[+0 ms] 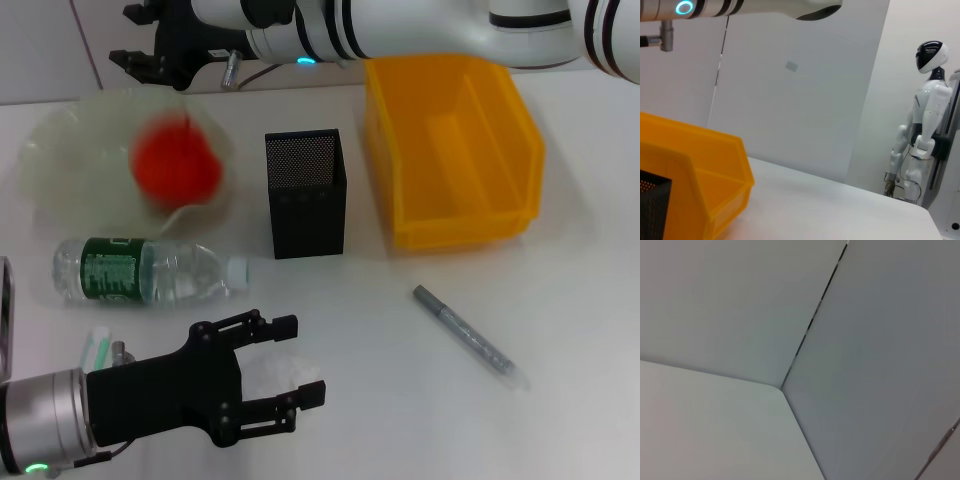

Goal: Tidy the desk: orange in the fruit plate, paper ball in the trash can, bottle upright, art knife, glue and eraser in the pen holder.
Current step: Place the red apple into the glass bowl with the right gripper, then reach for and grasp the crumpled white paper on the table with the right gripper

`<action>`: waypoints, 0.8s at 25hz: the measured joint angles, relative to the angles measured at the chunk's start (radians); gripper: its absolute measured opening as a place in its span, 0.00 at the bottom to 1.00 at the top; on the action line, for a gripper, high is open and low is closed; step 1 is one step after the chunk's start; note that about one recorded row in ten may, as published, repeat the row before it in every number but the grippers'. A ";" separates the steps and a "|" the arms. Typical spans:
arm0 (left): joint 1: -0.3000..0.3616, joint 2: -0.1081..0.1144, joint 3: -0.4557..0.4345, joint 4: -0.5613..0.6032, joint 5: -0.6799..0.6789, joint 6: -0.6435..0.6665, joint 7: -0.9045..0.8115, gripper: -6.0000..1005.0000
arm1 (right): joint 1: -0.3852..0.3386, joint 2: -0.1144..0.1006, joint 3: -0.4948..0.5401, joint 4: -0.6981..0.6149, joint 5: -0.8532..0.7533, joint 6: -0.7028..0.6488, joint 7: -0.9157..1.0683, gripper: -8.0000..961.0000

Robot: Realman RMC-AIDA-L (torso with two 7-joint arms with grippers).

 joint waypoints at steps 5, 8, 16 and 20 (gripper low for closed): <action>-0.001 0.000 0.000 0.000 0.000 0.000 0.004 0.76 | -0.003 0.001 -0.001 -0.006 0.000 0.003 0.000 0.49; -0.001 0.000 0.000 0.000 0.000 0.000 0.011 0.76 | -0.007 0.001 0.005 -0.010 0.000 0.003 0.000 0.54; 0.008 0.007 -0.010 0.000 0.000 -0.002 0.012 0.76 | -0.150 -0.002 -0.129 -0.280 0.018 -0.216 0.384 0.60; 0.012 0.016 -0.013 0.000 0.000 -0.001 0.009 0.76 | -0.392 -0.004 -0.363 -0.714 0.035 -0.385 0.774 0.61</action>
